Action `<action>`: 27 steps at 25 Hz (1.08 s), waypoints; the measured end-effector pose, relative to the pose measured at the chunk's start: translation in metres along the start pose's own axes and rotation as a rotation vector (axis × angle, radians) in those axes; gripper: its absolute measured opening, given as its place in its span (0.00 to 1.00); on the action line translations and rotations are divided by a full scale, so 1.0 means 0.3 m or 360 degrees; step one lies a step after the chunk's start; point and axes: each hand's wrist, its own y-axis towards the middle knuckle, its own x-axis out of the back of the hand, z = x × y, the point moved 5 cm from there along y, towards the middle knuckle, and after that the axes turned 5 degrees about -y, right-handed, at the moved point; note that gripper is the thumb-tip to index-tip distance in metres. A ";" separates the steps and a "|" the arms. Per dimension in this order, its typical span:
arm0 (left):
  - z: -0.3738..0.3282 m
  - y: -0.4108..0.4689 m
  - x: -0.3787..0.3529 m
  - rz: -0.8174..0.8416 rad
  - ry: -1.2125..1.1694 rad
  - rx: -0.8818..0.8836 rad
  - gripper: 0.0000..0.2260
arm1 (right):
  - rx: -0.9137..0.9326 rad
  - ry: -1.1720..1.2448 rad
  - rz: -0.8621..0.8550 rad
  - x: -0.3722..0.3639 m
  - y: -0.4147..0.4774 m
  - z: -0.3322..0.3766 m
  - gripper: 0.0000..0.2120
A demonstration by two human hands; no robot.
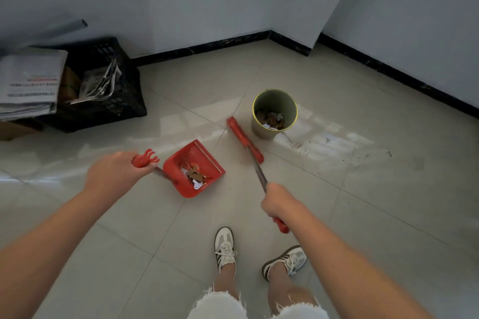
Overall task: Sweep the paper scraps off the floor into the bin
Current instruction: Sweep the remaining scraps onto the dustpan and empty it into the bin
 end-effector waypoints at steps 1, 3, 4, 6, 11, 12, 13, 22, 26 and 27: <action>0.008 0.027 -0.010 -0.0007 -0.0001 -0.0012 0.23 | 0.0030 -0.0049 0.0044 -0.027 0.014 0.051 0.15; 0.017 0.070 -0.025 -0.0025 -0.0010 -0.0031 0.22 | 0.0107 -0.0201 0.0125 -0.079 0.018 0.114 0.16; 0.022 0.082 -0.030 -0.0041 -0.0007 -0.0033 0.22 | 0.0137 -0.0284 0.0183 -0.109 0.007 0.131 0.17; 0.028 0.106 -0.036 -0.0061 0.0001 -0.0040 0.22 | 0.0204 -0.0380 0.0235 -0.129 -0.027 0.132 0.17; 0.073 0.111 -0.009 -0.0037 -0.0010 -0.0021 0.20 | 0.0276 0.0024 0.0145 0.062 -0.194 -0.088 0.20; 0.073 0.103 -0.006 -0.0029 -0.0013 -0.0024 0.20 | 0.0236 0.0100 0.0151 0.099 -0.254 -0.163 0.24; 0.065 0.093 -0.006 -0.0009 -0.0013 -0.0039 0.21 | 0.0191 0.0162 0.0153 0.128 -0.312 -0.239 0.28; -0.347 0.006 -0.012 0.0182 0.0179 -0.0502 0.20 | -0.0147 0.0413 -0.0137 0.329 -0.561 -0.763 0.27; -0.612 0.024 -0.008 0.0230 0.0315 -0.0663 0.21 | -0.0298 0.0551 -0.0194 0.439 -0.520 -1.018 0.22; -0.683 0.022 -0.015 0.0235 0.0327 -0.0688 0.20 | -0.0340 0.0599 -0.0214 0.474 -0.493 -1.091 0.20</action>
